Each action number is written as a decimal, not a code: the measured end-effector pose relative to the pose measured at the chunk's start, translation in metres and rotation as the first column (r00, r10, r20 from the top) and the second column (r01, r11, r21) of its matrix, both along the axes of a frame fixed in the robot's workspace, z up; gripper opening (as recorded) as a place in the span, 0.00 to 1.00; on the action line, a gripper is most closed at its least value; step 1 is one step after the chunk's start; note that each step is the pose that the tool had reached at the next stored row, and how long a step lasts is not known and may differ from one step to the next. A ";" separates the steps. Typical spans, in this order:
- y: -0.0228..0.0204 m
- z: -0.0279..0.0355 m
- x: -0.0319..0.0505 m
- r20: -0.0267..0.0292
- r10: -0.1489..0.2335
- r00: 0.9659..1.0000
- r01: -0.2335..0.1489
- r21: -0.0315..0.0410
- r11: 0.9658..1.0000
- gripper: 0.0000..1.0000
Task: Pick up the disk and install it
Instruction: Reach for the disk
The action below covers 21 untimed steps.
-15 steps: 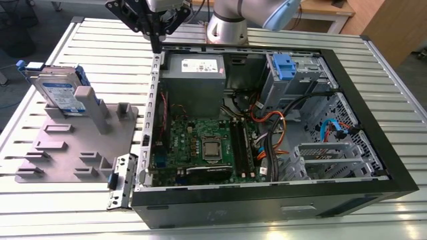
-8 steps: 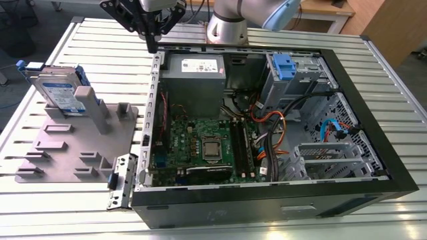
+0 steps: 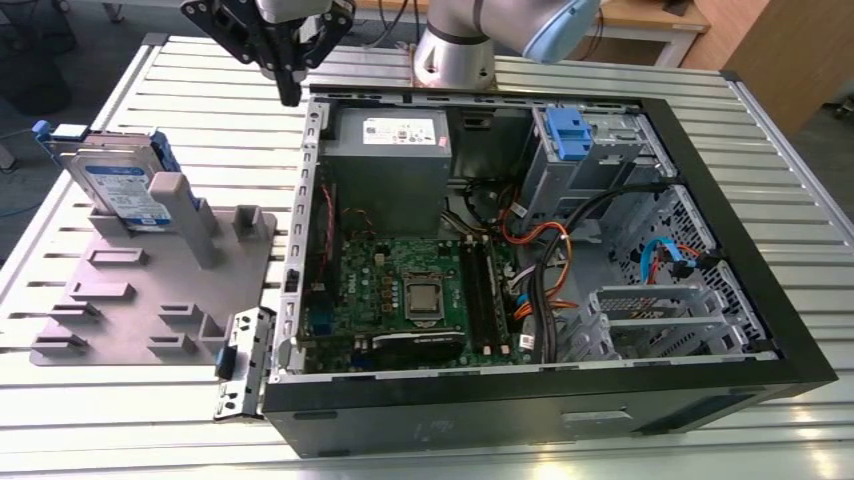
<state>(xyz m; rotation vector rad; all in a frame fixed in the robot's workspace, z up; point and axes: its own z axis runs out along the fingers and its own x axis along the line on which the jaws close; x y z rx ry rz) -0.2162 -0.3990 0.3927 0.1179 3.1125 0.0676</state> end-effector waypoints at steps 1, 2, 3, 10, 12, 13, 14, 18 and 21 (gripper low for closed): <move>0.0000 -0.0001 -0.0019 0.000 0.000 1.000 0.000 0.000 1.000 0.11; 0.0000 -0.0001 -0.0037 0.000 0.000 1.000 0.000 0.000 1.000 0.11; 0.0000 -0.0002 -0.0056 0.000 0.000 1.000 0.000 0.000 1.000 0.11; 0.0000 -0.0008 -0.0314 0.000 0.000 1.000 0.000 0.000 1.000 0.11; 0.0000 -0.0009 -0.0321 0.000 0.000 1.000 0.000 0.000 1.000 0.11; 0.0000 -0.0008 -0.0323 0.000 0.000 1.000 0.000 0.000 1.000 0.11; 0.0000 -0.0009 -0.0327 0.000 0.000 1.000 0.000 0.000 1.000 0.11; 0.0000 -0.0009 -0.0328 0.000 0.000 1.000 0.000 0.000 1.000 0.11; 0.0000 -0.0008 -0.0328 0.000 0.000 1.000 0.000 0.000 1.000 0.11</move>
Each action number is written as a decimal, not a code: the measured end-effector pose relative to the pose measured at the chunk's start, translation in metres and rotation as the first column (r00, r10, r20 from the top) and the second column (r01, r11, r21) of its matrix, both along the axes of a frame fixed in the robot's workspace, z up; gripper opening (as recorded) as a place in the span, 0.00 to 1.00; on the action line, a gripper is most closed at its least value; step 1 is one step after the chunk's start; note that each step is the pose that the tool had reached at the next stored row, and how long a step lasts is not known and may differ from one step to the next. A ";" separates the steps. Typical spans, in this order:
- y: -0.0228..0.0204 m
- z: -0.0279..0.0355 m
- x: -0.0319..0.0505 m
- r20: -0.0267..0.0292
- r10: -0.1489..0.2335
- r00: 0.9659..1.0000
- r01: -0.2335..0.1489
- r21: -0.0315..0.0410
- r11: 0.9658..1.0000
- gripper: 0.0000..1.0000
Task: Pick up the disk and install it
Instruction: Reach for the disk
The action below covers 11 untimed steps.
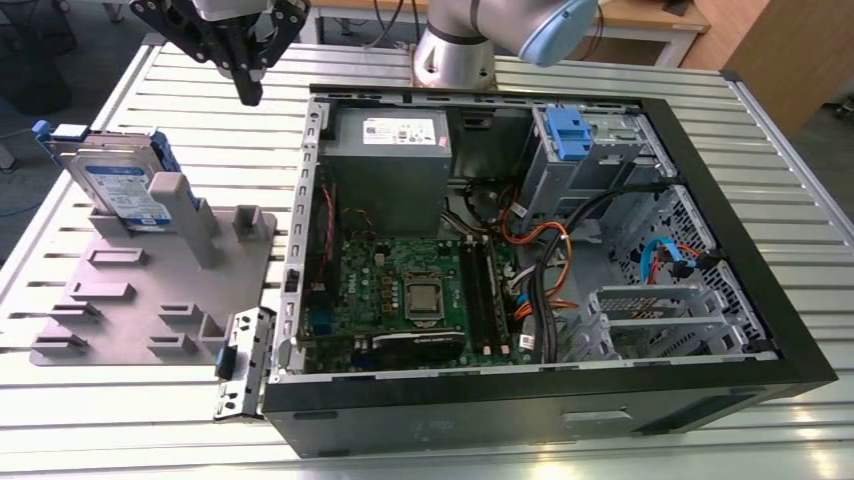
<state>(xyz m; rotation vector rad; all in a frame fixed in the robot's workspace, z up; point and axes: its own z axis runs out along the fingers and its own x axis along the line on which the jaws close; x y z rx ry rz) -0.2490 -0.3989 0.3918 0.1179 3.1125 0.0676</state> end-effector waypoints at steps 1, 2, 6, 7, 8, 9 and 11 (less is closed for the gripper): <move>0.0000 0.0000 0.0000 0.000 0.000 1.000 0.000 0.000 1.000 0.11; 0.0000 0.0000 0.0000 0.000 0.000 1.000 0.000 0.000 1.000 0.11; 0.0000 -0.0004 -0.0023 0.000 0.000 1.000 0.000 0.000 1.000 0.11; 0.0000 -0.0006 -0.0037 0.000 0.000 1.000 0.000 0.000 1.000 0.11; 0.0000 -0.0008 -0.0056 0.000 0.000 1.000 0.000 0.000 1.000 0.11; 0.0000 -0.0011 -0.0076 0.000 0.000 1.000 0.000 0.000 1.000 0.11; 0.0000 -0.0017 -0.0130 0.000 0.000 1.000 0.000 0.000 1.000 0.11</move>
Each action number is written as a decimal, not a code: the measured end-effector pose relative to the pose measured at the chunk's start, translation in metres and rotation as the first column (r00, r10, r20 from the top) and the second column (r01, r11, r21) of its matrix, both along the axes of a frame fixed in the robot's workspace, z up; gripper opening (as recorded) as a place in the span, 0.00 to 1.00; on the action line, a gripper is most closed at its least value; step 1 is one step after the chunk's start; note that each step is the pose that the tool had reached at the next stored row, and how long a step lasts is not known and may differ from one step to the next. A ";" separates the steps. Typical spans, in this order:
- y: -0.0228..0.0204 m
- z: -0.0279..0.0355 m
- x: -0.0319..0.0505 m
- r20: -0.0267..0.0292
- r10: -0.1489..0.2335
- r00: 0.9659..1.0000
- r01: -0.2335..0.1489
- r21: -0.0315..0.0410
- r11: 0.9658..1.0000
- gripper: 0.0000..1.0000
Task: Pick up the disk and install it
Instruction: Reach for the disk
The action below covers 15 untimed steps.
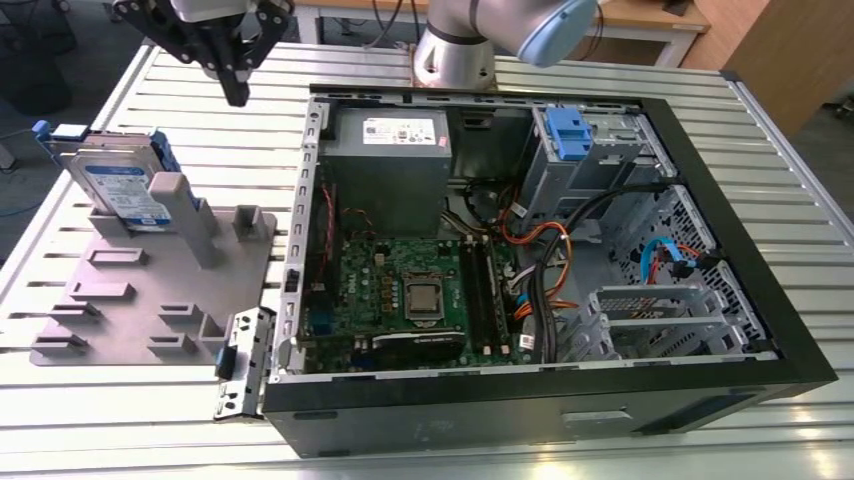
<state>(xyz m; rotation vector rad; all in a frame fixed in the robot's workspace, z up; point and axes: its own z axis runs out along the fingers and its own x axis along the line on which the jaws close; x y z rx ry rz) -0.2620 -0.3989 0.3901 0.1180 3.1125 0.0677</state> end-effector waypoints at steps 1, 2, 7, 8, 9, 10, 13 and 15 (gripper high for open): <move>0.0000 -0.0004 -0.0027 0.000 0.000 1.000 0.000 0.000 1.000 0.11; 0.0000 -0.0008 -0.0053 0.000 0.000 1.000 0.000 0.000 1.000 0.11; 0.0000 -0.0027 -0.0195 0.000 0.000 1.000 0.000 0.000 1.000 0.11; 0.0000 -0.0030 -0.0223 0.000 0.000 1.000 0.000 0.000 1.000 0.11; 0.0000 -0.0034 -0.0250 0.000 0.000 1.000 0.000 0.000 1.000 0.11; 0.0000 -0.0036 -0.0276 0.000 0.000 1.000 0.000 0.000 1.000 0.11; 0.0001 -0.0046 -0.0346 0.000 0.000 1.000 0.000 0.000 1.000 0.11; 0.0002 -0.0058 -0.0422 0.000 0.000 1.000 0.000 0.000 1.000 0.11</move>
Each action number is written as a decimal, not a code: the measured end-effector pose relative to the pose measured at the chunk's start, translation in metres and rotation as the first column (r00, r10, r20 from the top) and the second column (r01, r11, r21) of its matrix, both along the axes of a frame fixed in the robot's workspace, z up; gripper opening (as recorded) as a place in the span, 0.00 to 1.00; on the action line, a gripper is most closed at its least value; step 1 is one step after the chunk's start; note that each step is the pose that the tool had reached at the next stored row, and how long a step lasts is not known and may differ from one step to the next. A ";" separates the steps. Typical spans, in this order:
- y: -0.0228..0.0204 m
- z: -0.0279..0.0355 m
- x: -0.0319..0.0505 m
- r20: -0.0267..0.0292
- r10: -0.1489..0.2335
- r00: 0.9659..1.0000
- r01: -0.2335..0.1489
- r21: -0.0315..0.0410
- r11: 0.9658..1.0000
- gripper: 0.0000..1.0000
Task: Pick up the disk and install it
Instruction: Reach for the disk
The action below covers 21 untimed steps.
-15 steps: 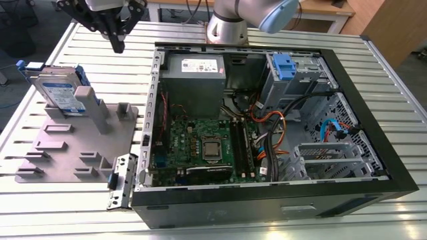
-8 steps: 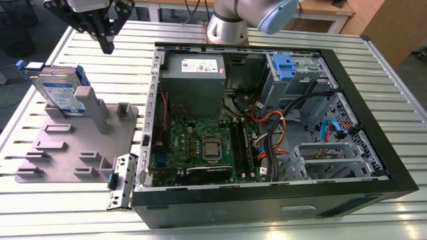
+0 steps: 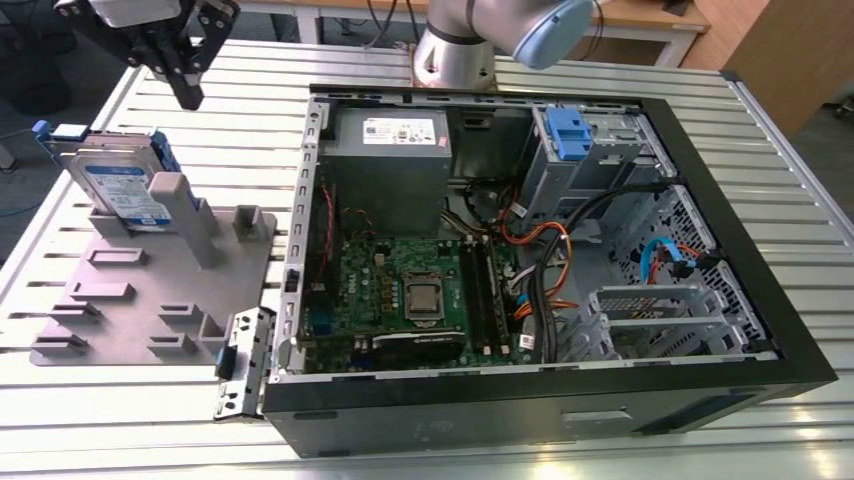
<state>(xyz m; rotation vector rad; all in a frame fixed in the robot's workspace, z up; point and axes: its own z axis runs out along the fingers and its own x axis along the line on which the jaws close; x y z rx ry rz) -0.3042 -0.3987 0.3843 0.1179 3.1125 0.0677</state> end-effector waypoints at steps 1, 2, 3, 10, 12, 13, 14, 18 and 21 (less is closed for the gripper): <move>0.0002 -0.0008 -0.0053 0.000 0.000 1.000 0.000 0.000 1.000 0.11; 0.0003 -0.0011 -0.0077 0.000 0.000 1.000 0.000 0.000 1.000 0.11; 0.0003 -0.0014 -0.0100 0.000 0.000 1.000 0.000 0.000 1.000 0.11; 0.0013 -0.0039 -0.0317 0.000 0.000 1.000 0.000 0.000 1.000 0.11; 0.0016 -0.0046 -0.0359 0.000 0.000 1.000 0.000 0.000 1.000 0.11; 0.0019 -0.0049 -0.0380 0.000 0.000 1.000 0.000 0.000 1.000 0.11; 0.0021 -0.0053 -0.0403 0.000 0.000 1.000 0.000 0.000 1.000 0.11; 0.0038 -0.0071 -0.0530 0.000 0.000 1.000 0.000 0.000 1.000 0.11; 0.0054 -0.0087 -0.0638 0.000 0.000 1.000 0.000 0.000 1.000 0.11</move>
